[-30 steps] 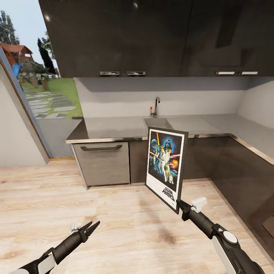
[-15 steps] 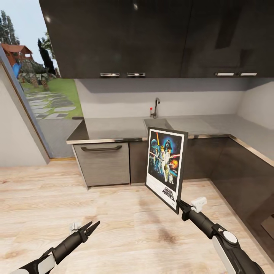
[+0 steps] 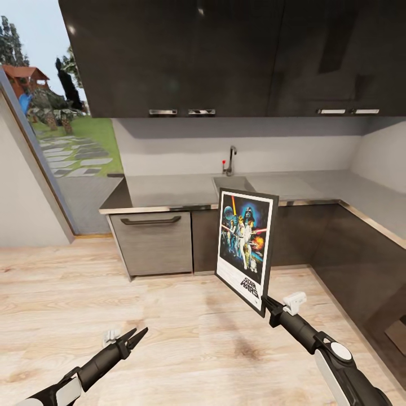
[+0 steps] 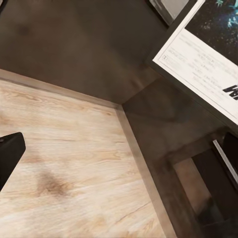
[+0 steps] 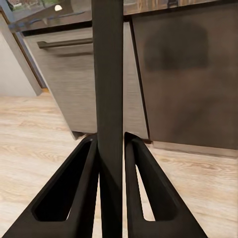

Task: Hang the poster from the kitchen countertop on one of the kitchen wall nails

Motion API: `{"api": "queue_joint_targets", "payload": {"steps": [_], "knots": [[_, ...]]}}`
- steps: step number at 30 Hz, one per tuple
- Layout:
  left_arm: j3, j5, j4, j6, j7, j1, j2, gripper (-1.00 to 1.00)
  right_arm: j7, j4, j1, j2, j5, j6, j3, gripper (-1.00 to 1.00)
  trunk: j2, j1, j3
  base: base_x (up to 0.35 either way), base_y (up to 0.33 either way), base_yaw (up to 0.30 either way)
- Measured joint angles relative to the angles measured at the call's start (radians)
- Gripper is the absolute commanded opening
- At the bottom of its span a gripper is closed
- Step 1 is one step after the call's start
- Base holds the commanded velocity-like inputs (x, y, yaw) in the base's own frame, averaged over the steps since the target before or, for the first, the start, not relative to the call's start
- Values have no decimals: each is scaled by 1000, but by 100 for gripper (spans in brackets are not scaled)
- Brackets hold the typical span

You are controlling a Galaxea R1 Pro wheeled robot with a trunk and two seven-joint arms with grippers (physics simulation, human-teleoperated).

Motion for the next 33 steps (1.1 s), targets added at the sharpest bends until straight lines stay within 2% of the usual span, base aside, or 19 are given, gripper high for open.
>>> {"api": "queue_joint_targets", "payload": {"steps": [2, 33], "knots": [[0, 0, 0, 0, 0, 0, 0, 100, 0, 0, 0, 0, 0, 0, 0, -100, 14, -8, 6, 0, 0, 0], [4, 1, 2, 1, 0, 0, 0, 100, 1, 1, 0, 0, 0, -1, 0, -100, 14, -8, 6, 5, 16, 4]]}}
